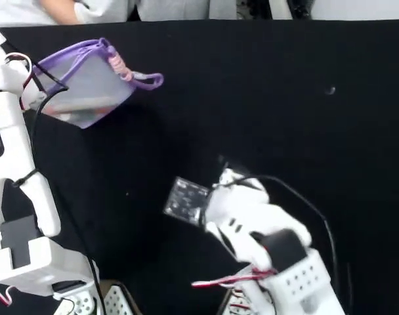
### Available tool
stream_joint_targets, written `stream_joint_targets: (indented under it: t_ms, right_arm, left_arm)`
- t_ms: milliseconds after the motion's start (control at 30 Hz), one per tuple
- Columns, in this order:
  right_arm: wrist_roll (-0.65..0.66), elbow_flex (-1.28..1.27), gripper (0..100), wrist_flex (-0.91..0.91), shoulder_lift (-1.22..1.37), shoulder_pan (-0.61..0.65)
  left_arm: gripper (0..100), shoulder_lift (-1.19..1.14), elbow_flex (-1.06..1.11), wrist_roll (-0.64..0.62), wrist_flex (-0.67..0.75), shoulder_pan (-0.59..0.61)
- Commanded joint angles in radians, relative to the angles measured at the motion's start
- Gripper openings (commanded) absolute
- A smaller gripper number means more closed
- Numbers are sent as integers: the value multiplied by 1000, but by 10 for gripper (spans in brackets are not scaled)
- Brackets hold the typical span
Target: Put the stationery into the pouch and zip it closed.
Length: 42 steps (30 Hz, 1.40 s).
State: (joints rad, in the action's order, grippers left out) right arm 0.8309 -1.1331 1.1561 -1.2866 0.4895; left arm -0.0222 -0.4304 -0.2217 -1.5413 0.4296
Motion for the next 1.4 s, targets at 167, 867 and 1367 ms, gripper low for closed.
stream_joint_targets:
  t_ms: [167, 867, 1367]
  right_arm:
    - [124, 76, 226, -17, 315, -17]
    - [298, 200, 225, -173, 878, -32]
    - [384, 341, 222, -209, 1159, -129]
  left_arm:
    - [29, -3, 13, 17, 26, 41]
    - [29, -3, 12, 17, 26, 42]
    - [29, -3, 13, 18, 26, 42]
